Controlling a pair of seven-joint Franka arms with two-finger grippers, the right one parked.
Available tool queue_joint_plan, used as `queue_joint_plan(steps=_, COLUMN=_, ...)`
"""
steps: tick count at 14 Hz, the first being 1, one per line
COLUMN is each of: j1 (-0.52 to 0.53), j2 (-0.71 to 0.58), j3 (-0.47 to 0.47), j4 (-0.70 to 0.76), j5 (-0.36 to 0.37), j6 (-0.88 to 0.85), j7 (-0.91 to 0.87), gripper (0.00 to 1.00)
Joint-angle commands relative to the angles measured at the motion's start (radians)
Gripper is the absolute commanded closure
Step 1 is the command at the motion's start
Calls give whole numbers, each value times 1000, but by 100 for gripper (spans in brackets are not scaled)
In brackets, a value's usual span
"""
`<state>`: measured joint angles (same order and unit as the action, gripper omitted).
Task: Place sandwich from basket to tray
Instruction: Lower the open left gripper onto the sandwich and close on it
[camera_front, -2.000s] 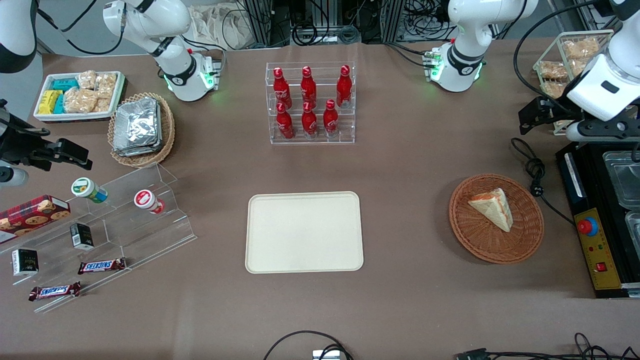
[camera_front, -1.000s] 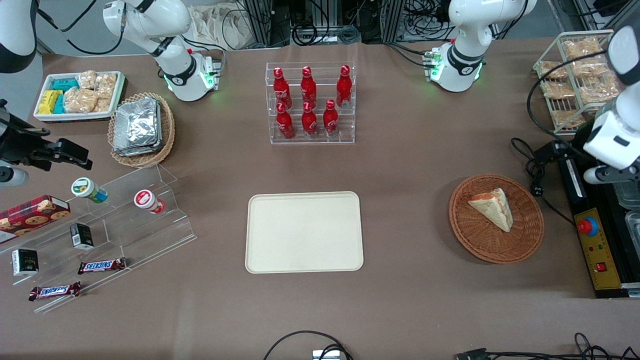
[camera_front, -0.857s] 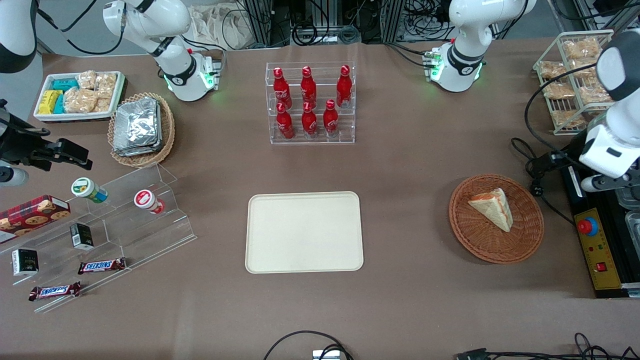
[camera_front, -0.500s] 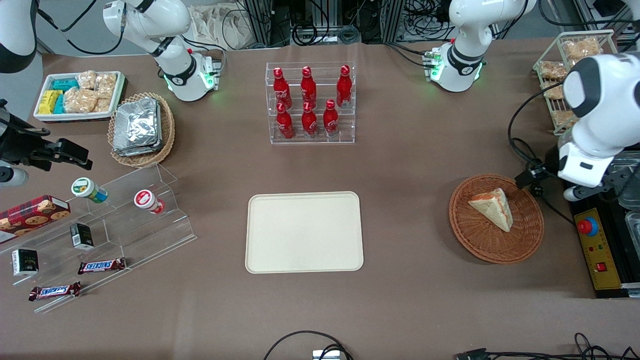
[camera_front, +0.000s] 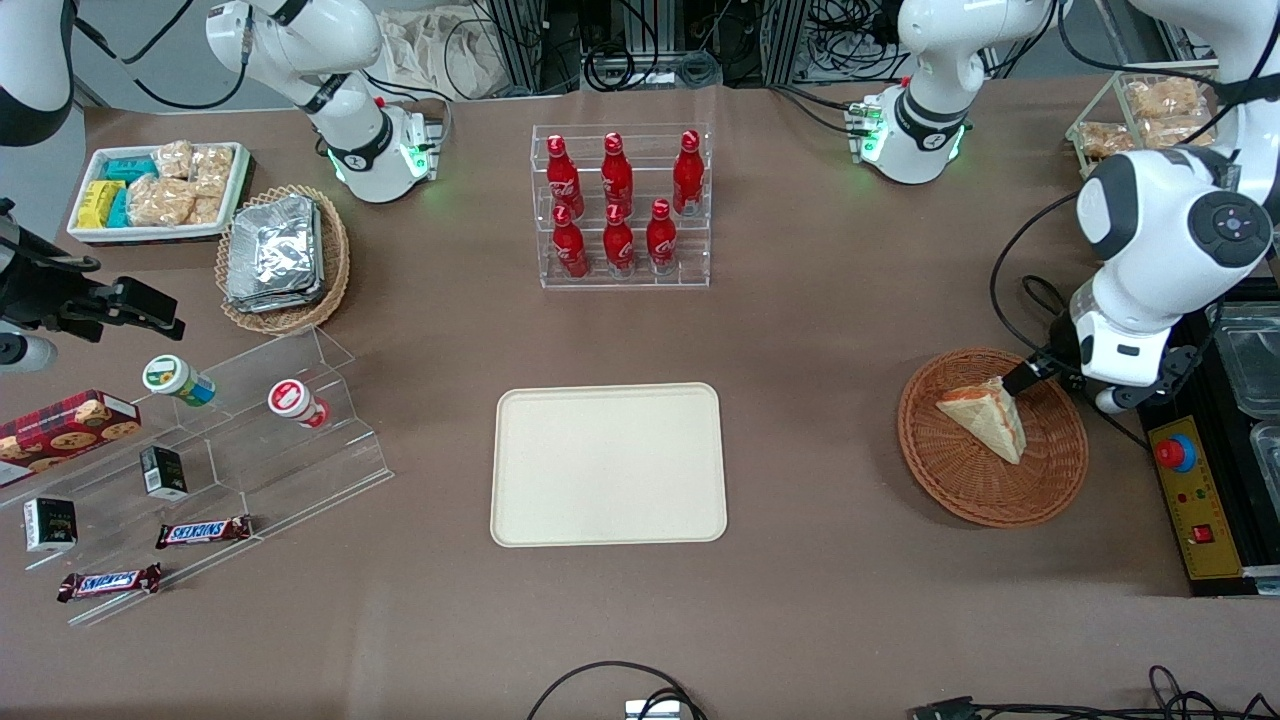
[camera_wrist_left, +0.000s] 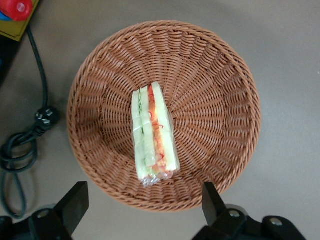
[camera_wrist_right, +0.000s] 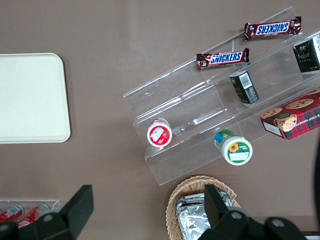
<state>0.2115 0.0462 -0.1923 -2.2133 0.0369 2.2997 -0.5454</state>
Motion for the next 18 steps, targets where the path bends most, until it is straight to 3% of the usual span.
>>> queue_joint_plan(steps=1, j1=-4, j2=38, j3=-1, j4=-25, j5=14, j6=79, j7=-83, gripper=0)
queue_joint_plan(steps=9, j1=-23, j2=132, j3=-1, j4=-46, j5=89, j6=190, j7=-264, gripper=0)
queue_joint_plan(steps=18, j1=-21, j2=175, j3=4, j4=-120, j5=93, j6=326, j7=-284, gripper=0)
